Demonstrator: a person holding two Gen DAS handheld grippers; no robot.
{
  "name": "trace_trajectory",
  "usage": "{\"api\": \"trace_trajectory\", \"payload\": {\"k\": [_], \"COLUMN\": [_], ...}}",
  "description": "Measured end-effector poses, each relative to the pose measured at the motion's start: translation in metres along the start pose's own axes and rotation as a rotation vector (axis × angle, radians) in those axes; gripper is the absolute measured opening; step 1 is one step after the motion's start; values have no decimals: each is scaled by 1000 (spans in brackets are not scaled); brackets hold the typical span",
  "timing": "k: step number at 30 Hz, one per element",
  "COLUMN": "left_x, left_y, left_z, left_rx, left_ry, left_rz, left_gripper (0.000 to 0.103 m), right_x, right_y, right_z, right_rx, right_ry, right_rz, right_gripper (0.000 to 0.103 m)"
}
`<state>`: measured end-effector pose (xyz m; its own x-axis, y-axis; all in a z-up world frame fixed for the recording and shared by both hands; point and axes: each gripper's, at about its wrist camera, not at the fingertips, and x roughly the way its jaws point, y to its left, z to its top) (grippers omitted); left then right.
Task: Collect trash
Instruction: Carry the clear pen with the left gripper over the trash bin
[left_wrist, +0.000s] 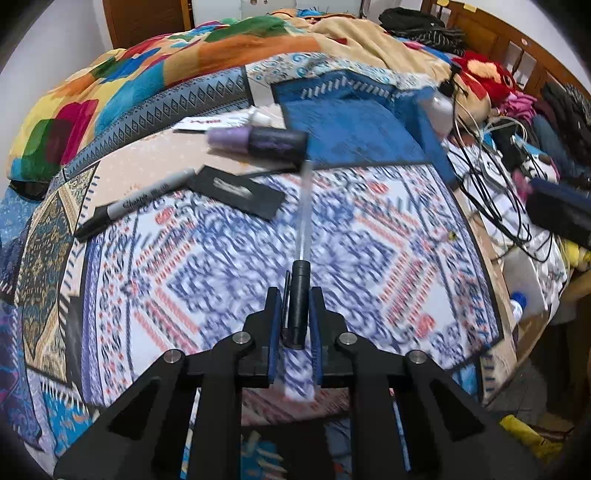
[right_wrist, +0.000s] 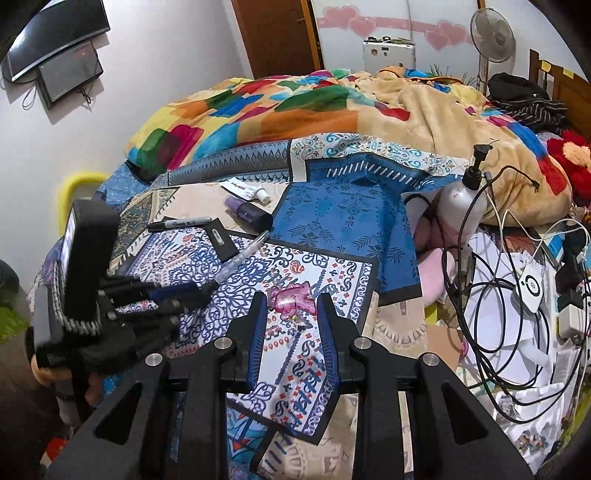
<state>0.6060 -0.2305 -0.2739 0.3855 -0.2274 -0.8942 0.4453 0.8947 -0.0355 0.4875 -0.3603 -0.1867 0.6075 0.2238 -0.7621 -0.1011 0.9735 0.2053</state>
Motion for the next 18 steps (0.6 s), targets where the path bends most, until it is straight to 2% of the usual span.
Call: {"api": "trace_trajectory", "payload": {"k": [3, 8, 12, 18], "left_x": [-7, -38, -79, -155], "left_y": [-8, -17, -20, -26], "left_z": [-9, -17, -23, -40], "left_rx": [-19, -67, -89, -86], "left_ry": [6, -29, -88, -177], "left_rz": [-10, -36, -40, 6], "left_gripper": [13, 13, 13, 13], "right_x": [-13, -34, -56, -97], "right_y": [3, 8, 13, 26], "right_z": [0, -2, -1, 3], "right_rx": [-2, -11, -21, -38], "right_ry": [-10, -19, -37, -95], "right_rz": [8, 18, 20, 16], "right_gripper": [25, 25, 25, 25]}}
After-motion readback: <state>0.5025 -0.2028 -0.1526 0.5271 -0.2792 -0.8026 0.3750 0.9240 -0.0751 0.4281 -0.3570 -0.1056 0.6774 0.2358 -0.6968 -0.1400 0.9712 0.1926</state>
